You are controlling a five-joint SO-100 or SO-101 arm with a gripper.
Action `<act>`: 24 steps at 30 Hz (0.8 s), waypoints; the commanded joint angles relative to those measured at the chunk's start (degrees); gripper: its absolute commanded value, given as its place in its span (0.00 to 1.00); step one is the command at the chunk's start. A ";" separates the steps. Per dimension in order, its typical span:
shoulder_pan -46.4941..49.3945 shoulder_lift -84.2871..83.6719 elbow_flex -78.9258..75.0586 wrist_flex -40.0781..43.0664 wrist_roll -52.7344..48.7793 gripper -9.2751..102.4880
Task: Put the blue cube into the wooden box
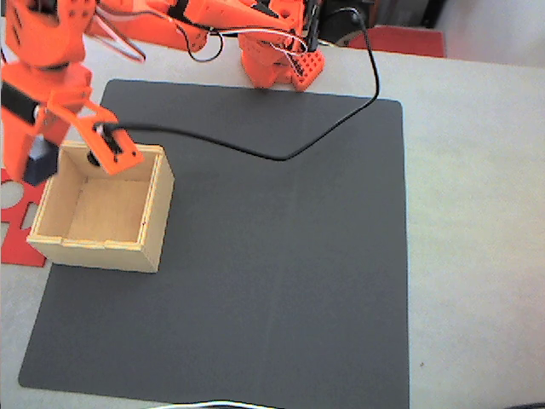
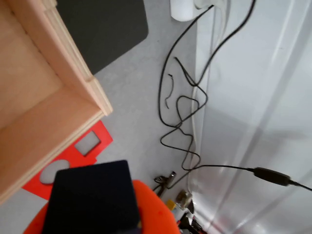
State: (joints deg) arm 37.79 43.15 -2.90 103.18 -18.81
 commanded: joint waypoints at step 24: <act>-2.64 -4.75 6.06 0.44 5.98 0.32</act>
State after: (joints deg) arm 35.95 33.75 3.34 103.18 -13.18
